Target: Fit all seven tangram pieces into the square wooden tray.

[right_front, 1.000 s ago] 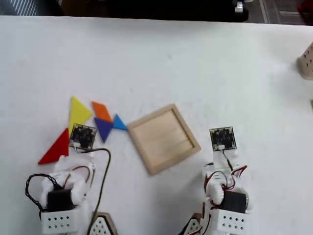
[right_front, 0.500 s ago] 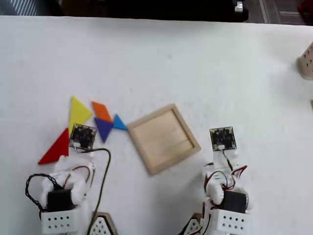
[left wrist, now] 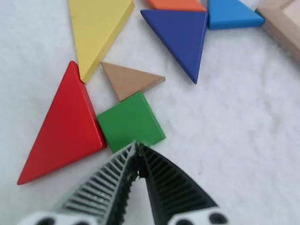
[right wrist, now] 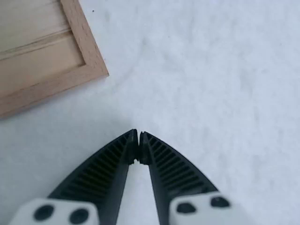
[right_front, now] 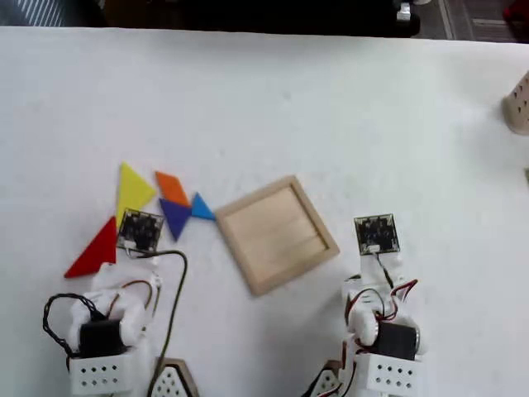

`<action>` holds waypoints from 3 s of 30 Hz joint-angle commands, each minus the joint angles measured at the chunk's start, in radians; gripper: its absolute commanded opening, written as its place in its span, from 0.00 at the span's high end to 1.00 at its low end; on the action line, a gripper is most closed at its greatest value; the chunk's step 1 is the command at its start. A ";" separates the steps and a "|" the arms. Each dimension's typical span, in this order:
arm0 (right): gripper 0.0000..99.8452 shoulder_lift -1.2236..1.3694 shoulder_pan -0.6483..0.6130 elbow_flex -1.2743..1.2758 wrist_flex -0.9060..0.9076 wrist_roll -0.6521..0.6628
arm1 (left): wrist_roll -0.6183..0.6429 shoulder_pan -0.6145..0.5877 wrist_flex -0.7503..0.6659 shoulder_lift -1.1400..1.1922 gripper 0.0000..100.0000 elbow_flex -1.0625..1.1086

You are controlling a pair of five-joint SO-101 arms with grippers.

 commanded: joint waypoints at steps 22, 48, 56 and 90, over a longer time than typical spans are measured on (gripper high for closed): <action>0.98 -0.002 0.002 0.009 0.002 0.014 | -0.011 0.018 0.009 -0.002 0.98 0.000; 0.98 -0.002 0.183 0.008 -0.019 0.311 | 0.011 0.217 -0.342 0.002 0.98 -0.164; 0.98 -0.002 0.183 0.005 0.001 0.347 | 0.281 0.272 -0.381 0.041 0.88 -0.256; 0.98 -0.002 0.186 0.003 0.001 0.348 | 0.951 0.538 -0.376 2.002 0.81 -1.172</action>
